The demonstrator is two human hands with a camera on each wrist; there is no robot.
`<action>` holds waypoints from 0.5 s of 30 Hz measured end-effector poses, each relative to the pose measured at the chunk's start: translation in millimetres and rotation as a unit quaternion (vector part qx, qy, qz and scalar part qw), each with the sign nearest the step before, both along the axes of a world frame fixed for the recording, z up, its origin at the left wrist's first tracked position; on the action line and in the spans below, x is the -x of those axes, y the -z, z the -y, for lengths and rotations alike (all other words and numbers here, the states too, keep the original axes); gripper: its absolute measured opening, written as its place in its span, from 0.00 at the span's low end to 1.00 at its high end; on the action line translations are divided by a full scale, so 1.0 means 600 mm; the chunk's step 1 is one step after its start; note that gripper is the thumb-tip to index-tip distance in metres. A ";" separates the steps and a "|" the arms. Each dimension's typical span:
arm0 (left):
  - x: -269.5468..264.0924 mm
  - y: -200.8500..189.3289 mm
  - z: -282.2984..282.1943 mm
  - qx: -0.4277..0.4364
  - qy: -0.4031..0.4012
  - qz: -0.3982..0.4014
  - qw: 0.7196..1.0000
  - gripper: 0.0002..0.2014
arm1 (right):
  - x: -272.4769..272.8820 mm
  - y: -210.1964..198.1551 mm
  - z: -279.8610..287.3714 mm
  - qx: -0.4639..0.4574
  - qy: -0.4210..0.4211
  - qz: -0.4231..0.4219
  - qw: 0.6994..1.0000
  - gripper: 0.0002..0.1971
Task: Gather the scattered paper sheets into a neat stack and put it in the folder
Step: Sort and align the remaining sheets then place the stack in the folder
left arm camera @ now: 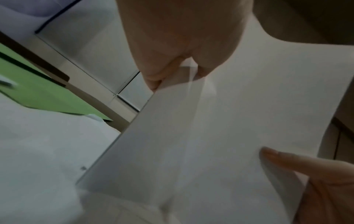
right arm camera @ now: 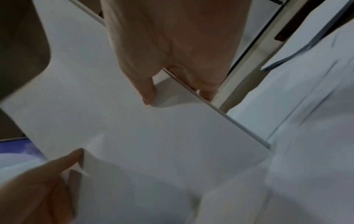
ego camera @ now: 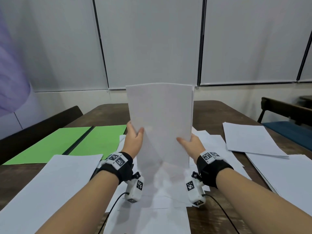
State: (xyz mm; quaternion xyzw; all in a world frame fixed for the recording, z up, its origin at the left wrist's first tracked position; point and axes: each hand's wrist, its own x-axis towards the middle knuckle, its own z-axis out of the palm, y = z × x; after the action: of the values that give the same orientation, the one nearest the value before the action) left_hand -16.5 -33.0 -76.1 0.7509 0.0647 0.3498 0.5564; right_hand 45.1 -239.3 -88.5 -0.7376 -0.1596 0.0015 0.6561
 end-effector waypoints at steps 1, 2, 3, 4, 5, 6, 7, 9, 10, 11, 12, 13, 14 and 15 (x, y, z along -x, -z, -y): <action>0.000 0.003 -0.002 0.004 0.011 -0.008 1.000 0.18 | -0.003 -0.001 0.003 0.007 0.010 0.006 1.000 0.10; 0.001 0.003 -0.002 0.012 0.028 -0.015 0.999 0.15 | -0.006 -0.006 0.008 0.012 0.022 0.014 1.000 0.10; 0.001 0.004 -0.004 0.026 0.048 -0.032 0.998 0.14 | -0.011 -0.010 0.016 0.019 0.033 0.020 0.999 0.10; -0.001 0.006 -0.006 0.046 0.070 -0.054 0.995 0.14 | -0.016 -0.013 0.026 0.027 0.038 0.018 0.999 0.10; -0.004 0.012 -0.009 0.068 0.085 -0.092 0.990 0.17 | -0.021 -0.011 0.037 0.034 0.039 0.008 0.999 0.10; -0.005 0.019 -0.011 0.087 0.088 -0.139 0.983 0.20 | -0.025 -0.007 0.049 0.042 0.038 -0.008 0.998 0.11; -0.007 0.032 -0.015 0.093 0.073 -0.191 0.974 0.22 | -0.030 0.001 0.062 0.066 0.042 -0.023 0.997 0.12; -0.017 0.065 -0.029 0.055 -0.005 -0.286 0.957 0.23 | -0.036 0.025 0.092 0.161 0.060 -0.048 0.984 0.14; -0.024 0.082 -0.038 0.010 -0.050 -0.332 0.942 0.23 | -0.039 0.040 0.107 0.210 0.070 -0.060 0.973 0.14; -0.030 0.097 -0.046 -0.031 -0.081 -0.381 0.921 0.25 | -0.042 0.054 0.119 0.256 0.075 -0.073 0.961 0.14; -0.038 0.111 -0.054 -0.067 -0.098 -0.422 0.899 0.29 | -0.045 0.065 0.129 0.298 0.073 -0.088 0.948 0.15; -0.042 0.117 -0.056 -0.095 -0.098 -0.455 0.880 0.32 | -0.048 0.072 0.135 0.327 0.068 -0.110 0.936 0.16; -0.048 0.121 -0.056 -0.116 -0.089 -0.474 0.869 0.32 | -0.051 0.075 0.138 0.350 0.065 -0.129 0.926 0.18; -0.049 0.118 -0.053 -0.127 -0.076 -0.487 0.861 0.31 | -0.052 0.074 0.139 0.371 0.061 -0.143 0.915 0.20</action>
State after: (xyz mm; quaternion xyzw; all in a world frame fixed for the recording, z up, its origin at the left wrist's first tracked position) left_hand 12.9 -1.2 -146.9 0.8826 0.3392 -0.0143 0.3253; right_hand 76.5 -322.8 -133.2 -0.9284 -0.0066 0.1262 0.3495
